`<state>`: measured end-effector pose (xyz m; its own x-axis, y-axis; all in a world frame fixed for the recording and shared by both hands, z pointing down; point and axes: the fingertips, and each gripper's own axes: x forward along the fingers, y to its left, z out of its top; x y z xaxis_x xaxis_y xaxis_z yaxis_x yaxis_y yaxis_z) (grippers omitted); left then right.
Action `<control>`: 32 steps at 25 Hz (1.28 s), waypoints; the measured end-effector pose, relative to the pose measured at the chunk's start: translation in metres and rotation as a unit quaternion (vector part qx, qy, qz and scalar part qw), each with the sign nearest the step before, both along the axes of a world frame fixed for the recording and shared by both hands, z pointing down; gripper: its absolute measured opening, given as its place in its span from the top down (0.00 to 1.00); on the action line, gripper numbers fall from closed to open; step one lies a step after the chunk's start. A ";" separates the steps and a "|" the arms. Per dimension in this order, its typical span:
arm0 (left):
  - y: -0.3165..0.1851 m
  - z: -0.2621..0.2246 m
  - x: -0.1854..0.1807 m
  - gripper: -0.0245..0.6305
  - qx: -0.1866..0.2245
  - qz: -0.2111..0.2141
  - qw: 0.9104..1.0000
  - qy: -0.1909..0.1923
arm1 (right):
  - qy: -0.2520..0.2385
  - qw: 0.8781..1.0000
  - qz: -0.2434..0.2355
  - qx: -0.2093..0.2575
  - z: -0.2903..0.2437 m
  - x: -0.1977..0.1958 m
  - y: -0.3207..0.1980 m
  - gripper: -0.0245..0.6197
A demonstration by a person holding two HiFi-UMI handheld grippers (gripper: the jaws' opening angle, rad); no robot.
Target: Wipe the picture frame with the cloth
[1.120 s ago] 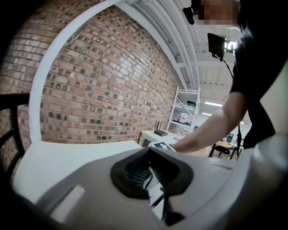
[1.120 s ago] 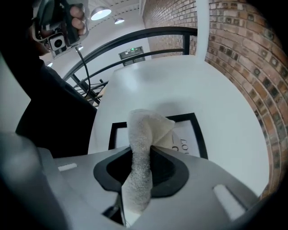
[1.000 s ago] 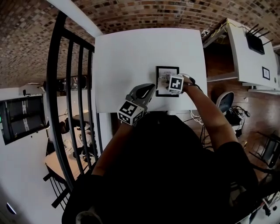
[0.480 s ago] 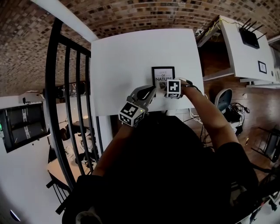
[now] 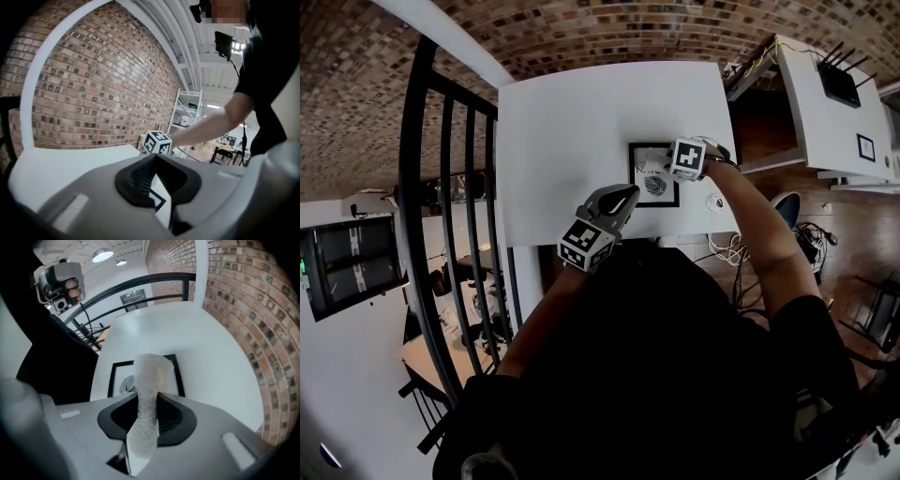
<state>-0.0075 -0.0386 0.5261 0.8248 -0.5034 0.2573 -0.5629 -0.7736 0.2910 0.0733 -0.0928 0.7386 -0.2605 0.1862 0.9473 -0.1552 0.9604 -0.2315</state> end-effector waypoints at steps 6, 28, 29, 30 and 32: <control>0.004 0.003 0.003 0.96 -0.008 -0.002 1.000 -0.007 | 0.033 0.993 0.022 0.113 0.001 0.019 -0.073 0.81; 0.012 0.014 0.016 0.96 -0.016 0.009 1.000 -0.019 | 0.017 0.999 -0.003 -0.041 0.047 0.011 0.054 0.81; 0.013 0.014 0.017 0.96 -0.015 0.012 1.000 -0.020 | 0.016 0.999 -0.007 -0.048 0.047 0.011 0.060 0.81; 0.014 0.014 0.018 0.96 -0.014 0.013 1.000 -0.020 | 0.015 0.998 -0.008 -0.053 0.047 0.010 0.065 0.81; 0.015 0.014 0.020 0.96 -0.013 0.015 1.000 -0.020 | 0.011 0.998 -0.007 -0.063 0.048 0.010 0.073 0.81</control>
